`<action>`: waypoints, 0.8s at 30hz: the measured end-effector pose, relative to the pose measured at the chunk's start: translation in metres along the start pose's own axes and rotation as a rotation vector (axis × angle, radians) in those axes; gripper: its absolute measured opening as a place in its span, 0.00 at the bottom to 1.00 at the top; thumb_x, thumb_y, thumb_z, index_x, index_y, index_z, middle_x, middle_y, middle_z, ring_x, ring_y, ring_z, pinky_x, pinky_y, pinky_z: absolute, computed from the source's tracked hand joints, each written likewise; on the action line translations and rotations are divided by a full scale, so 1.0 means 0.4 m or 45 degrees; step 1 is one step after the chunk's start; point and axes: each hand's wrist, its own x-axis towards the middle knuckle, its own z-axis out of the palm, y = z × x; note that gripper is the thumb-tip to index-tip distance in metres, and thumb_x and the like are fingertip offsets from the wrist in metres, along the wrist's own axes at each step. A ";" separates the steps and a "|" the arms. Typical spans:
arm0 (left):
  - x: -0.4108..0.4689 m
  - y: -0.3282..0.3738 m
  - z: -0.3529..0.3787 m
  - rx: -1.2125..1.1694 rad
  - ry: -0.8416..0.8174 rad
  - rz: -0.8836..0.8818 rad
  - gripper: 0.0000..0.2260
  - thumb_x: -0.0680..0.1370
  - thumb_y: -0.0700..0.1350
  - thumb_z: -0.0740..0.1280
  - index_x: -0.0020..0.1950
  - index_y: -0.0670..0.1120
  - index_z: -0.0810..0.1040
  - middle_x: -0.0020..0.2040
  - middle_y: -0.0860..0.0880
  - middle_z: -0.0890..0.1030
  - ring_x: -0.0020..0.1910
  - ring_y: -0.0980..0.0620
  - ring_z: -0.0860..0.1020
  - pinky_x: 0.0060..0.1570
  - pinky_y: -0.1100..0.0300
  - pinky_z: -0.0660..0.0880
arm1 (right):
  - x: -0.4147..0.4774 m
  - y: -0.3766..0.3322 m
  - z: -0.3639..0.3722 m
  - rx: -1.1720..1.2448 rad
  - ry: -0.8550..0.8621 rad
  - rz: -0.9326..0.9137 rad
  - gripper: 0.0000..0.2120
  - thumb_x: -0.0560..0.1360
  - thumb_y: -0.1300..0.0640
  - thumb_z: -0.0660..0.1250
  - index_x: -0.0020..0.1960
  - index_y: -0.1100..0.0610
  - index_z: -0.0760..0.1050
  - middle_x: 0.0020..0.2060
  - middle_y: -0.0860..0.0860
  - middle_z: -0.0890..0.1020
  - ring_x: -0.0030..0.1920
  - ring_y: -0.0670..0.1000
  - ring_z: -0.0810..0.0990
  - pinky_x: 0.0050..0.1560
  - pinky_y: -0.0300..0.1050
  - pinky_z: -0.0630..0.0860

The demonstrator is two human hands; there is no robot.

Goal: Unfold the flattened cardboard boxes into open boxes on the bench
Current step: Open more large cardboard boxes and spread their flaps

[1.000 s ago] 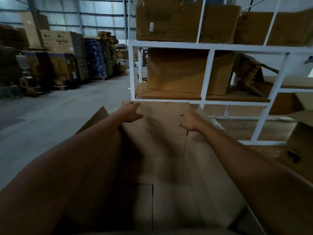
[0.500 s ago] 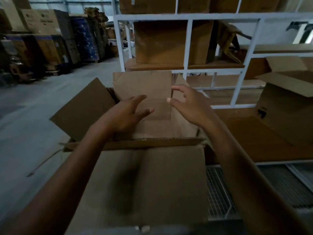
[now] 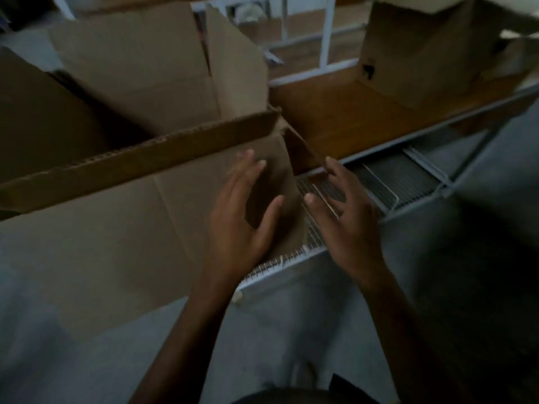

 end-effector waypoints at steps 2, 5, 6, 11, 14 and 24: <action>-0.055 -0.005 0.057 -0.102 -0.143 -0.094 0.25 0.78 0.54 0.65 0.73 0.47 0.68 0.75 0.48 0.68 0.76 0.54 0.62 0.73 0.51 0.63 | -0.069 0.039 -0.019 0.019 0.079 0.073 0.30 0.75 0.43 0.65 0.74 0.41 0.59 0.73 0.44 0.67 0.71 0.43 0.68 0.65 0.51 0.76; -0.110 -0.013 0.143 -0.271 -0.263 -0.279 0.26 0.77 0.55 0.67 0.74 0.51 0.68 0.73 0.53 0.70 0.73 0.59 0.66 0.72 0.54 0.66 | -0.147 0.101 -0.050 -0.007 0.167 0.260 0.31 0.73 0.39 0.64 0.73 0.39 0.58 0.72 0.45 0.69 0.70 0.43 0.69 0.66 0.52 0.75; -0.119 -0.013 0.168 -0.333 -0.315 -0.345 0.27 0.76 0.56 0.68 0.74 0.54 0.67 0.73 0.54 0.70 0.72 0.60 0.67 0.71 0.53 0.67 | -0.166 0.118 -0.065 0.006 0.195 0.317 0.32 0.73 0.39 0.65 0.74 0.40 0.59 0.73 0.46 0.68 0.71 0.43 0.69 0.67 0.53 0.74; -0.097 0.015 0.303 -0.528 -0.541 -0.327 0.31 0.76 0.60 0.66 0.77 0.54 0.63 0.74 0.60 0.66 0.73 0.60 0.65 0.71 0.49 0.68 | -0.201 0.179 -0.158 -0.031 0.337 0.469 0.35 0.74 0.43 0.70 0.77 0.46 0.60 0.74 0.46 0.68 0.70 0.41 0.68 0.66 0.53 0.75; -0.054 0.053 0.405 -0.544 -0.605 -0.250 0.32 0.77 0.57 0.66 0.78 0.49 0.62 0.76 0.55 0.66 0.74 0.61 0.64 0.71 0.50 0.67 | -0.184 0.237 -0.227 -0.047 0.423 0.532 0.37 0.71 0.37 0.68 0.77 0.45 0.61 0.74 0.45 0.68 0.71 0.42 0.68 0.67 0.53 0.74; 0.098 0.213 0.867 -0.583 -0.737 -0.217 0.33 0.75 0.60 0.66 0.77 0.52 0.62 0.76 0.54 0.66 0.73 0.60 0.65 0.70 0.51 0.68 | -0.017 0.531 -0.604 -0.006 0.529 0.643 0.35 0.74 0.45 0.71 0.76 0.39 0.60 0.74 0.46 0.68 0.70 0.42 0.68 0.67 0.49 0.73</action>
